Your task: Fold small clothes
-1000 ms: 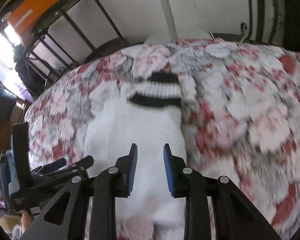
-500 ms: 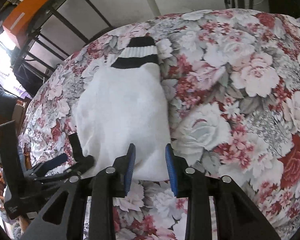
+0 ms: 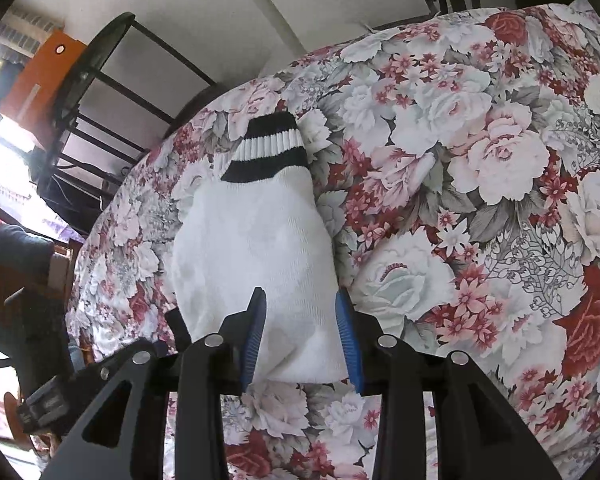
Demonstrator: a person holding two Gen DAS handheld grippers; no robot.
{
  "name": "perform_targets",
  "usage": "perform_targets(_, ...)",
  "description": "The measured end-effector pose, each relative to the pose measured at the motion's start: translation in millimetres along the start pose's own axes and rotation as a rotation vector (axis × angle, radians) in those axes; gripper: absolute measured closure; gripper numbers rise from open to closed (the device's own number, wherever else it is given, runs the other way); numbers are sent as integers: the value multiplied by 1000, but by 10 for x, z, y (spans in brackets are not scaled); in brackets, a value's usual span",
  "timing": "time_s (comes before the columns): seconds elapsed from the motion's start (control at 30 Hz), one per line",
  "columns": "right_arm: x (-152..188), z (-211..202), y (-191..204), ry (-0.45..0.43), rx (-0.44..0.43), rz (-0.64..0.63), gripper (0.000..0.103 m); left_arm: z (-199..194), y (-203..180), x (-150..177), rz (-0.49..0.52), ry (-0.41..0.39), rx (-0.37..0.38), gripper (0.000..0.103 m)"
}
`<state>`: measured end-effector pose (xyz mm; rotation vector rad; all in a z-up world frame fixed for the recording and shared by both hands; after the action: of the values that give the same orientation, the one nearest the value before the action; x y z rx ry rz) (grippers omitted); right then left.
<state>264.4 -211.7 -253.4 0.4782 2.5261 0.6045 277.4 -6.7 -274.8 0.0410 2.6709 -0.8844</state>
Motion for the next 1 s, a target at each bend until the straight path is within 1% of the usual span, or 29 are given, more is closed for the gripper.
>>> perform_targets(0.07,-5,-21,13,-6,-2,-3,67,86,-39,37,4,35,3,9)
perform_targets(0.13,-7,-38,15,-10,-2,-3,67,182,-49,61,-10,72,27,9)
perform_targets(0.17,-9,-41,11,-11,-2,-1,67,219,-36,68,-15,81,20,10)
perform_targets(0.23,-9,-47,1,-11,-3,5,66,307,29,83,-28,96,-24,13)
perform_targets(0.3,-5,-52,-7,-11,-5,7,66,383,117,101,-60,124,-22,31)
perform_targets(0.33,-4,-51,-7,-12,-5,5,66,432,143,104,-76,134,-15,35)
perform_targets(0.37,-3,-49,-5,-13,-4,3,66,477,157,101,-86,140,-16,40)
perform_targets(0.4,1,-36,1,-11,-3,-3,66,524,163,100,-87,144,-30,48)
perform_targets(0.43,8,-21,11,-9,-1,-7,66,550,163,102,-85,145,-42,53)
perform_targets(0.47,15,1,18,-4,2,-13,66,563,164,100,-84,137,-55,67)
perform_targets(0.5,27,35,24,1,7,-19,67,538,175,92,-82,117,-77,87)
perform_targets(0.53,36,71,27,8,15,-25,68,499,203,75,-77,100,-96,94)
perform_targets(0.57,45,105,36,14,20,-29,70,467,241,60,-79,81,-111,97)
perform_targets(0.6,62,162,47,27,25,-33,76,407,308,36,-91,56,-128,97)
perform_targets(0.63,89,211,63,44,26,-38,82,378,366,29,-101,48,-143,97)
perform_targets(0.7,180,305,133,86,34,-77,84,391,499,45,-129,62,-145,97)
perform_targets(0.8,328,445,227,136,77,-166,84,427,533,65,-107,79,-177,96)
perform_targets(0.87,429,581,226,177,123,-220,88,412,508,56,-80,72,-204,96)
perform_targets(0.9,465,650,207,191,149,-245,92,427,509,61,-70,74,-222,96)
perform_targets(0.93,502,720,178,205,171,-260,99,461,521,69,-62,79,-237,95)
perform_targets(1.0,547,808,132,219,185,-266,100,511,558,82,-52,84,-258,95)
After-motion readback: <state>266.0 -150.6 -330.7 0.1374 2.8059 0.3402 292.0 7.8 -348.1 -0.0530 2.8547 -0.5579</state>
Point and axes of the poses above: each gripper's, at about its wrist camera, not at the fingertips, and z roughly the way its jaws point, y to its left, x to its underside, the point moved 2 cm from there along z, roughly the way its jaws point, and after that the axes turned 6 degrees about -y, right-handed, at the moved point
